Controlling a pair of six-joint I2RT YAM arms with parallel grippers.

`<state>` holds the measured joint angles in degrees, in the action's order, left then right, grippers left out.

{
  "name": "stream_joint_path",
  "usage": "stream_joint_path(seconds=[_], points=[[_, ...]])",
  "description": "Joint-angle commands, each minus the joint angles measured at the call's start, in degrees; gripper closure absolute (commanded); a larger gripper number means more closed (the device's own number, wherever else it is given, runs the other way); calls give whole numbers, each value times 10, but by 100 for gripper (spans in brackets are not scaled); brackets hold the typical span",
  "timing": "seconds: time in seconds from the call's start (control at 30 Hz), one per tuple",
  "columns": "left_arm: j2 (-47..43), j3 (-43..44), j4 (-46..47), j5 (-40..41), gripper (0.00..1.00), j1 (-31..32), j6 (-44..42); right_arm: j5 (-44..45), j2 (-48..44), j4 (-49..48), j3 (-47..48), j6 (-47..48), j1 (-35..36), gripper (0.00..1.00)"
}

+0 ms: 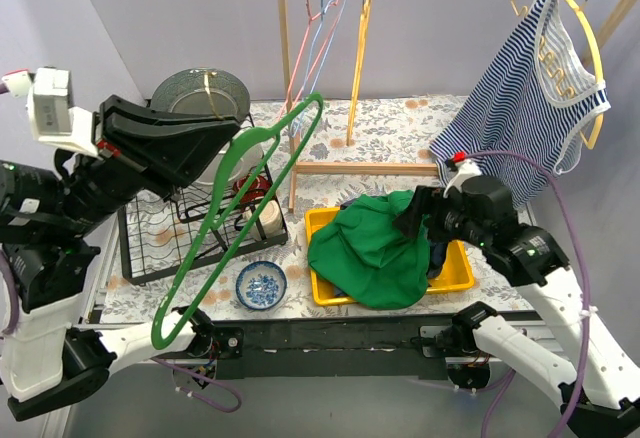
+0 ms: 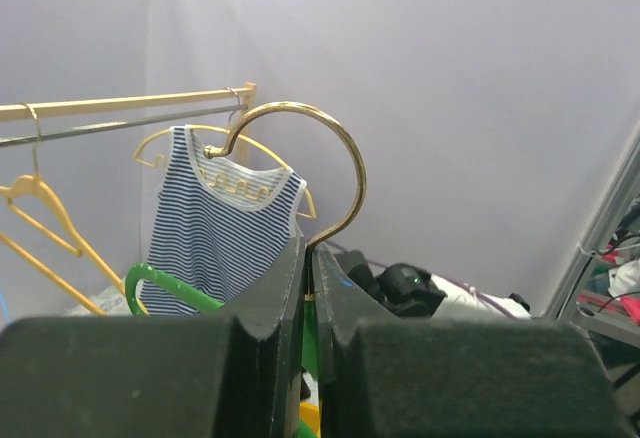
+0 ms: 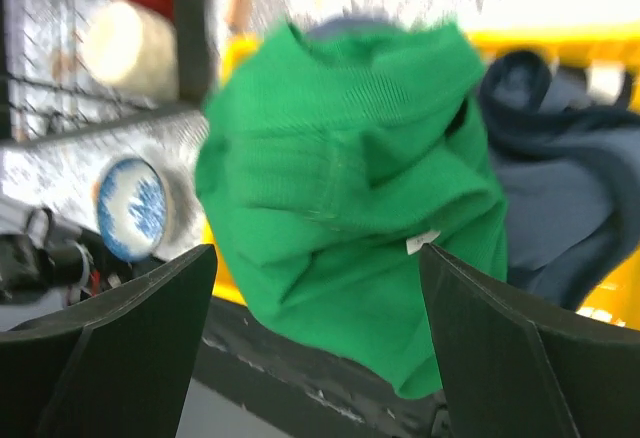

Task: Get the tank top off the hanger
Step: Place the tank top in the bin.

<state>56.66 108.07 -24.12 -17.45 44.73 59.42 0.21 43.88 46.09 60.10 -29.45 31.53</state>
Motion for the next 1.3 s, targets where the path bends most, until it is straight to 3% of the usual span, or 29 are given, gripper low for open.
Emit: stream_joint_path(seconds=[0.0, 0.17, 0.27, 0.37, 0.4, 0.43, 0.5, 0.57, 0.8, 1.0, 1.13, 1.27], points=[[-24, -5, -1, 41, 100, -3, -26, -60, 1, -54, -99, -48, 9, 10], [-31, -13, -7, 51, 100, -2, -35, -13, 14, -148, -167, -80, 31, 11], [-35, -18, -7, 52, 100, -2, -35, 56, 32, -168, -178, -71, 32, 18], [-39, -26, -5, 52, 100, -3, -33, 100, 45, -171, -159, -47, 31, 39], [-39, -27, -6, 53, 100, -2, -33, 111, 45, -165, -148, -38, 32, 65], [-42, -29, -6, 54, 100, -3, -33, 133, 43, -161, -124, -19, 31, 78], [-44, -31, -6, 58, 100, -2, -34, 145, 38, -166, -105, 10, 32, 92], [-46, -35, -3, 59, 100, -2, -33, 127, 27, -204, -89, 70, 32, 97], [-45, -45, 12, 59, 100, -2, -30, 71, -16, -321, -86, 179, 32, 99], [-42, -40, 12, 63, 100, -3, -28, 81, -19, -290, -35, 245, 32, 99], [-38, -39, 15, 65, 100, -3, -27, 22, -4, -216, -5, 195, 32, 99], [-37, -40, 17, 68, 100, -3, -30, -69, -24, -237, -41, 85, 31, 99]])
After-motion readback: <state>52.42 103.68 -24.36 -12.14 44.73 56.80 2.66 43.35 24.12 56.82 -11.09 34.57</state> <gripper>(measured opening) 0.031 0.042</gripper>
